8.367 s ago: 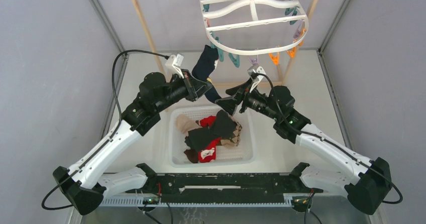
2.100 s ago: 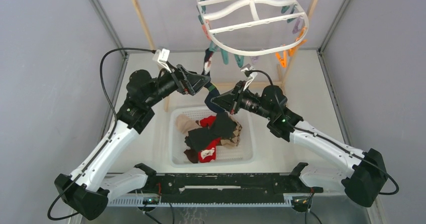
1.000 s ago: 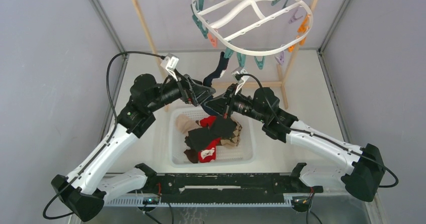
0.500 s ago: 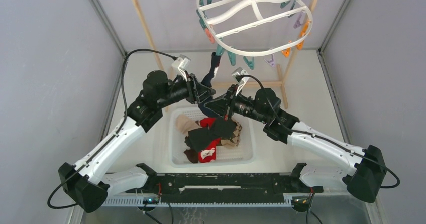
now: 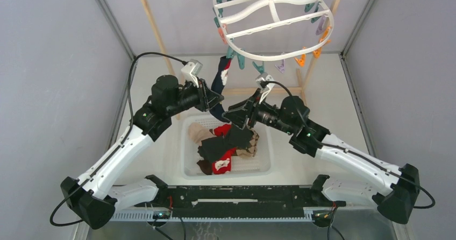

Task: Remove the socks clipped to the hanger
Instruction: Remove the sock from the hanger.

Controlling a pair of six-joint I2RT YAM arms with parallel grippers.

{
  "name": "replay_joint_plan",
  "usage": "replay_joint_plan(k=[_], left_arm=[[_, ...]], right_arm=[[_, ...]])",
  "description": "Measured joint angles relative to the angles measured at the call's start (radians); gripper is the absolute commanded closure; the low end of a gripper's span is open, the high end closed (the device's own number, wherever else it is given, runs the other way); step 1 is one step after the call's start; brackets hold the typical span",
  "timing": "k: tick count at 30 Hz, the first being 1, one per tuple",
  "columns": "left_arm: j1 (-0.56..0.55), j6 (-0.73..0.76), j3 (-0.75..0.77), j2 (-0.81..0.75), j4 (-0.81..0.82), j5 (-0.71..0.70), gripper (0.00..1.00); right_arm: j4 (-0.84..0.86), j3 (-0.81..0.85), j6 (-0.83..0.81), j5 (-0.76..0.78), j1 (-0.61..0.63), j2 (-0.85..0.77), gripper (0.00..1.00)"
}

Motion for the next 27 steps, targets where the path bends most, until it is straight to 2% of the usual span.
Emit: replay_joint_plan(k=[5,13,19,27], left_arm=[[0.002,0.030,0.014,-0.013,-0.046,-0.039,0.79],[0.013,0.056,0.014,-0.047,-0.075,-0.078,0.79],[0.056,0.064,0.040,-0.048,-0.110,-0.082,0.79],[0.100,0.087,0.092,-0.060,-0.151,-0.083,0.79]], right_arm=[[-0.043,0.024,-0.001,0.029,-0.017,-0.082,0.46],[-0.081,0.170,0.000,0.083,-0.081,-0.097,0.54],[-0.074,0.308,0.023,0.083,-0.151,-0.017,0.56],[-0.077,0.429,0.040,0.084,-0.156,0.116,0.56]])
